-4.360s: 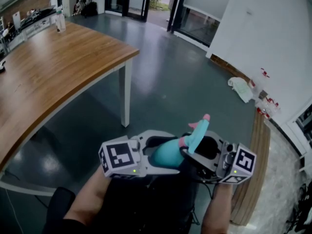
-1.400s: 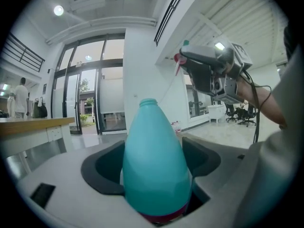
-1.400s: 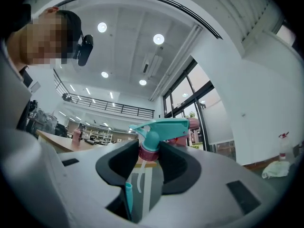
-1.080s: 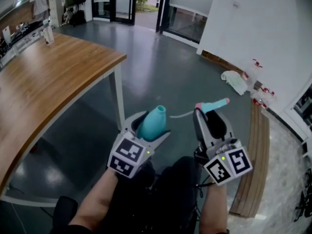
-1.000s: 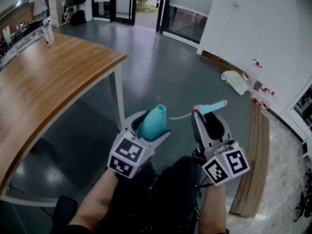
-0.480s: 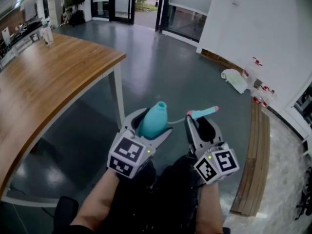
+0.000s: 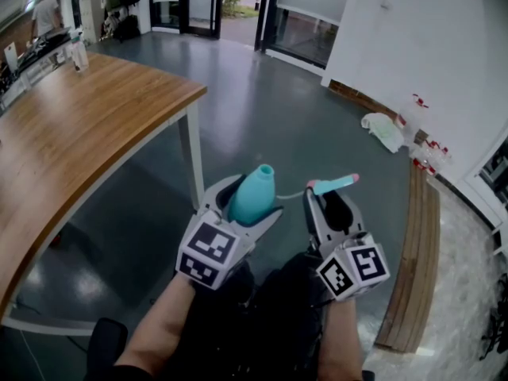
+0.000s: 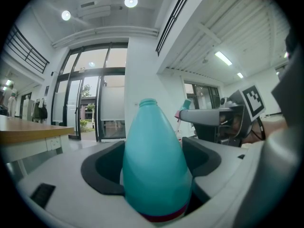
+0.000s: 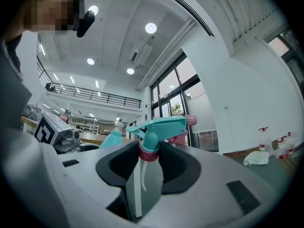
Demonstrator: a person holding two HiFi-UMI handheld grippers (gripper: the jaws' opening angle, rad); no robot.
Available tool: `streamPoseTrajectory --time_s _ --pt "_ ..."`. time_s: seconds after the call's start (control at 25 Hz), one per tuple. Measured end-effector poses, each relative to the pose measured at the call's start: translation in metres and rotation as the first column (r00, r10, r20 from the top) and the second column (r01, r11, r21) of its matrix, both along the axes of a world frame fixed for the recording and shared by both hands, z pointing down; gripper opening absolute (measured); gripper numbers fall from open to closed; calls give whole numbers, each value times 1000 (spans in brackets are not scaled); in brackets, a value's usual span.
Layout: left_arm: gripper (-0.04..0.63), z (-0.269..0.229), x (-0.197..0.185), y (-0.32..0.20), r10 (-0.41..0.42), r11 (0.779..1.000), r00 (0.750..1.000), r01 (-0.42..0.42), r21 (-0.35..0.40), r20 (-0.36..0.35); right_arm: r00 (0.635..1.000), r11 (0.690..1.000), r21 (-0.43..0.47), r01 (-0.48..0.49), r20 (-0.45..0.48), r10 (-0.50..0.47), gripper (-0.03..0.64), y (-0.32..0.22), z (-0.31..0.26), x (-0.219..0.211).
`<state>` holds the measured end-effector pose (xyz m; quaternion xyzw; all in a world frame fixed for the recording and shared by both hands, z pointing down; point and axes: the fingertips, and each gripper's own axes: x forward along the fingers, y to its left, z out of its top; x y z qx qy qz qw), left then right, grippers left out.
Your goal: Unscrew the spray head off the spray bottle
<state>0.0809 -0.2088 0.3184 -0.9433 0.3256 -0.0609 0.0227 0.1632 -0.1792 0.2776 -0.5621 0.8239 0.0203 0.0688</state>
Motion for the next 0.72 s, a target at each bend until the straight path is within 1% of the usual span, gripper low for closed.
streamPoseTrajectory --time_s 0.72 --pt "393 0 0 0 1 1000 1000 -1 5 -1 1000 1000 15 4 -7 -4 137 1 -2 -1"
